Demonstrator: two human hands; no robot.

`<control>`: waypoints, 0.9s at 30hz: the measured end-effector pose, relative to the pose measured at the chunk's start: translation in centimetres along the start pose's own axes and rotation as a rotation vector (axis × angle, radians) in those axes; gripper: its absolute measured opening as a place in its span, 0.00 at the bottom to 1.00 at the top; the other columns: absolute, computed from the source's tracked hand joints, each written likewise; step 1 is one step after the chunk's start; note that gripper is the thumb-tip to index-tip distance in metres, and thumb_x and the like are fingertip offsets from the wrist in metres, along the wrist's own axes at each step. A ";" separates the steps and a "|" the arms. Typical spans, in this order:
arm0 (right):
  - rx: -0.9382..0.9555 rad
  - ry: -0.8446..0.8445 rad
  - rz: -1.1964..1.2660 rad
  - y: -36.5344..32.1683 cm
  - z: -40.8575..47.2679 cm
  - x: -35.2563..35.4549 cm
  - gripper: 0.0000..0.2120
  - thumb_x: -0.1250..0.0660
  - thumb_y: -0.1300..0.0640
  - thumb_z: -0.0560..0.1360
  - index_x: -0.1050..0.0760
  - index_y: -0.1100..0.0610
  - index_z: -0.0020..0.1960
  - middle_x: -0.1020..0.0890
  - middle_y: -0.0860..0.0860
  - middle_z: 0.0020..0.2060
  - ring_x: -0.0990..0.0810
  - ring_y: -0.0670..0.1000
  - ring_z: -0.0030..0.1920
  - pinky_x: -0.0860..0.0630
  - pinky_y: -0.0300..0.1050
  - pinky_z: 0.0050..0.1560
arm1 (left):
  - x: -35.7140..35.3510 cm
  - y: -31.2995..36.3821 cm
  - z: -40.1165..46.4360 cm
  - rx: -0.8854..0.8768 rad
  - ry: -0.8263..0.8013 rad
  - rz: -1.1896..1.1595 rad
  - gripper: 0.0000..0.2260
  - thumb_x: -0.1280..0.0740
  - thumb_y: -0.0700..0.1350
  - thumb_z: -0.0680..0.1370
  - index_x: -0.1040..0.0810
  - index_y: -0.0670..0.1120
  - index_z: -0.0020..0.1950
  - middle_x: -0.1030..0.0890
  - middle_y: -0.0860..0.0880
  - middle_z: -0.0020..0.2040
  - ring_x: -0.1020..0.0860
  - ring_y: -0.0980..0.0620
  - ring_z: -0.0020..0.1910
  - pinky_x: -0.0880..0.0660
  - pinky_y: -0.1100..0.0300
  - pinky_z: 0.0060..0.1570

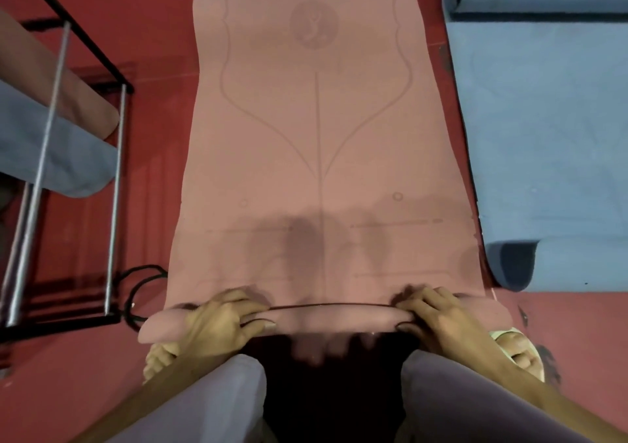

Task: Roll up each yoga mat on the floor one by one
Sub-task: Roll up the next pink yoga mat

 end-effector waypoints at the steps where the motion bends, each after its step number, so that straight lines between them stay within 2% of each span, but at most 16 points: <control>1: -0.029 0.001 -0.049 -0.2 -0.1 0.2 0.27 0.51 0.32 0.83 0.18 0.44 0.60 0.20 0.42 0.52 0.21 0.51 0.49 0.21 0.52 0.47 | 0.1 0.0 -0.3 -0.050 0.045 0.094 0.17 0.38 0.70 0.74 0.16 0.68 0.56 0.19 0.65 0.51 0.20 0.59 0.52 0.25 0.53 0.45; 3: -0.088 -0.014 -0.079 -0.9 -0.4 0.1 0.27 0.52 0.31 0.83 0.19 0.43 0.61 0.19 0.41 0.53 0.21 0.51 0.51 0.22 0.52 0.50 | 0.3 -0.3 -1.0 -0.081 0.036 0.258 0.19 0.43 0.68 0.74 0.18 0.72 0.59 0.19 0.63 0.50 0.19 0.54 0.50 0.28 0.51 0.44; 5: -0.141 -0.014 -0.016 -1.0 -0.9 -0.7 0.24 0.46 0.34 0.83 0.20 0.45 0.66 0.21 0.44 0.55 0.21 0.51 0.54 0.21 0.50 0.53 | 0.8 -0.4 -1.3 -0.039 -0.026 0.289 0.21 0.45 0.69 0.74 0.24 0.76 0.64 0.21 0.63 0.52 0.20 0.55 0.53 0.26 0.53 0.46; 8: -0.148 -0.034 0.096 -0.2 -1.5 -1.1 0.21 0.38 0.41 0.83 0.24 0.47 0.73 0.28 0.48 0.61 0.26 0.51 0.61 0.22 0.48 0.61 | 1.1 -0.4 -1.3 -0.013 -0.090 0.188 0.23 0.46 0.69 0.73 0.24 0.74 0.66 0.21 0.64 0.61 0.21 0.57 0.61 0.24 0.54 0.52; 10: -0.078 -0.028 0.042 0.2 -1.8 -0.8 0.21 0.39 0.41 0.84 0.24 0.48 0.72 0.27 0.47 0.60 0.26 0.51 0.59 0.21 0.50 0.58 | 0.9 -1.0 -1.6 0.067 -0.131 0.068 0.27 0.50 0.72 0.73 0.23 0.72 0.66 0.23 0.68 0.65 0.23 0.61 0.65 0.24 0.56 0.57; 11: -0.061 -0.020 -0.012 0.2 -1.8 -0.5 0.22 0.41 0.40 0.84 0.23 0.48 0.71 0.25 0.47 0.60 0.26 0.52 0.58 0.22 0.52 0.57 | 0.8 -1.4 -1.7 0.099 -0.115 0.018 0.27 0.49 0.74 0.73 0.22 0.69 0.65 0.22 0.68 0.64 0.23 0.62 0.64 0.24 0.56 0.58; 13: -0.088 -0.017 -0.105 0.1 -1.7 -0.2 0.22 0.43 0.39 0.83 0.23 0.46 0.70 0.23 0.46 0.59 0.25 0.54 0.57 0.24 0.53 0.57 | 0.6 -1.9 -2.0 0.113 -0.039 0.022 0.26 0.47 0.75 0.74 0.18 0.66 0.59 0.18 0.67 0.58 0.20 0.59 0.58 0.24 0.55 0.54; 15: -0.142 -0.042 -0.096 0.1 -1.5 -0.3 0.21 0.44 0.38 0.83 0.24 0.45 0.70 0.23 0.46 0.59 0.25 0.53 0.55 0.26 0.52 0.54 | 0.6 -1.8 -2.0 0.089 0.007 0.118 0.26 0.48 0.76 0.75 0.18 0.66 0.56 0.16 0.66 0.54 0.18 0.54 0.53 0.27 0.52 0.55; 17: -0.143 -0.075 -0.050 0.3 -1.4 -0.4 0.22 0.48 0.36 0.84 0.24 0.44 0.68 0.24 0.44 0.56 0.24 0.52 0.52 0.29 0.48 0.49 | 0.7 -1.6 -1.9 0.114 -0.021 0.135 0.24 0.47 0.75 0.75 0.18 0.67 0.58 0.17 0.67 0.55 0.18 0.55 0.55 0.30 0.52 0.57; 19: -0.128 -0.114 0.004 0.6 -1.2 -0.1 0.22 0.50 0.35 0.85 0.24 0.43 0.66 0.25 0.42 0.52 0.25 0.51 0.48 0.28 0.49 0.47 | 0.9 -1.9 -1.6 0.158 -0.083 0.020 0.21 0.44 0.74 0.74 0.19 0.69 0.57 0.19 0.70 0.56 0.19 0.59 0.58 0.27 0.54 0.59; 23: -0.175 -0.188 0.117 0.6 -0.2 1.3 0.16 0.46 0.36 0.83 0.25 0.38 0.62 0.29 0.33 0.50 0.26 0.46 0.50 0.27 0.49 0.53 | 1.6 -1.9 -1.0 0.170 -0.165 -0.117 0.08 0.38 0.72 0.77 0.22 0.76 0.51 0.22 0.75 0.56 0.21 0.66 0.55 0.23 0.54 0.56; 25: -0.191 -0.253 0.160 0.7 0.4 1.6 0.16 0.46 0.34 0.82 0.25 0.38 0.60 0.26 0.32 0.52 0.25 0.46 0.53 0.26 0.50 0.57 | 2.0 -1.6 -0.6 0.174 -0.164 -0.093 0.06 0.35 0.69 0.78 0.21 0.74 0.53 0.23 0.76 0.56 0.21 0.67 0.53 0.23 0.57 0.53; 27: -0.205 -0.322 0.193 1.0 1.0 1.8 0.15 0.45 0.33 0.80 0.25 0.38 0.57 0.26 0.29 0.54 0.25 0.45 0.56 0.29 0.49 0.59 | 2.2 -1.7 -0.2 0.202 -0.172 -0.086 0.07 0.34 0.70 0.76 0.20 0.73 0.51 0.21 0.74 0.53 0.20 0.66 0.50 0.23 0.59 0.51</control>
Point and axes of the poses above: each hand's wrist, its own z-axis towards the middle knuckle, its own x-axis out of the back of the hand, y = z × x, the point moved 2 cm from there along z, towards the middle knuckle
